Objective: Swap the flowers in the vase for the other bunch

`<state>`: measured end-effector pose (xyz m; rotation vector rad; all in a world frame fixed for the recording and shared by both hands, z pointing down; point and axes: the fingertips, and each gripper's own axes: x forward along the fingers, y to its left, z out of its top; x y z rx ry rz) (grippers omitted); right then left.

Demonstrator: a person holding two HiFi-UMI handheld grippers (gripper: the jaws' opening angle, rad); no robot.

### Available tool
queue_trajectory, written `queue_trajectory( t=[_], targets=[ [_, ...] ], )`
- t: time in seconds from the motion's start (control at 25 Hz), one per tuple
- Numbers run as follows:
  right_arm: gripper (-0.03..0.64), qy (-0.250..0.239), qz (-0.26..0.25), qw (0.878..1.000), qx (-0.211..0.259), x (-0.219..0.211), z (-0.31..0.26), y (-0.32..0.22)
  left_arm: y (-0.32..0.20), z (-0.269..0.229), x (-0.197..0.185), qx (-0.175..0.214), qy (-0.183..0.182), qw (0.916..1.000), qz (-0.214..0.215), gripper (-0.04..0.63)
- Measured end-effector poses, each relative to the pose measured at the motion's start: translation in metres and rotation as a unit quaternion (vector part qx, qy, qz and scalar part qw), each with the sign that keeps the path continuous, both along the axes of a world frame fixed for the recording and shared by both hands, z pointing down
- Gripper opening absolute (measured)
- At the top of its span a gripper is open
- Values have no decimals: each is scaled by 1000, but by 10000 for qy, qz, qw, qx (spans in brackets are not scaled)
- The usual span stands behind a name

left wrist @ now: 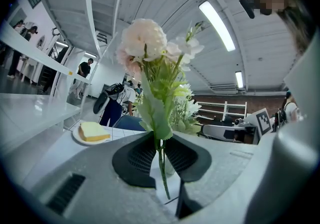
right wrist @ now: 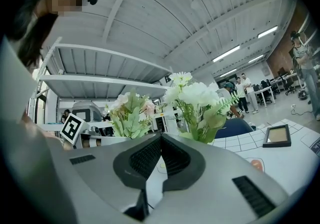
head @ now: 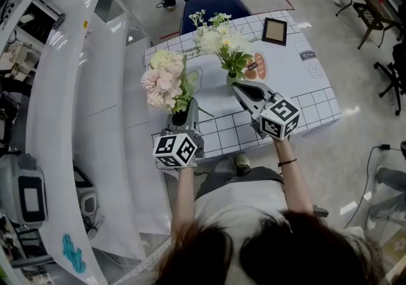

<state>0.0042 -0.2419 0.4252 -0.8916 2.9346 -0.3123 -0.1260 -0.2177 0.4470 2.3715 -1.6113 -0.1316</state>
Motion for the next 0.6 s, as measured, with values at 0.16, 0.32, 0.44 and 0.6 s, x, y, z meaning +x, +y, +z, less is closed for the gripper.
queue_trajectory(
  t=[0.16,0.32,0.44,0.6],
  targets=[
    [8,-75,7,10000,-50,2,1,-2,-3,1,1,-4,-2,10000,30,60],
    [8,-71,5,10000,-66,2,2,-4,-6,0,2,-2,5,10000,43,60],
    [8,-75,-3,9999,-69,2,3,-6,-8,1,2,5,5,10000,58,60],
    [8,-83,-21,9999,-66,1,2,-8,-11,1,2,-1,1,10000,67,60]
  ],
)
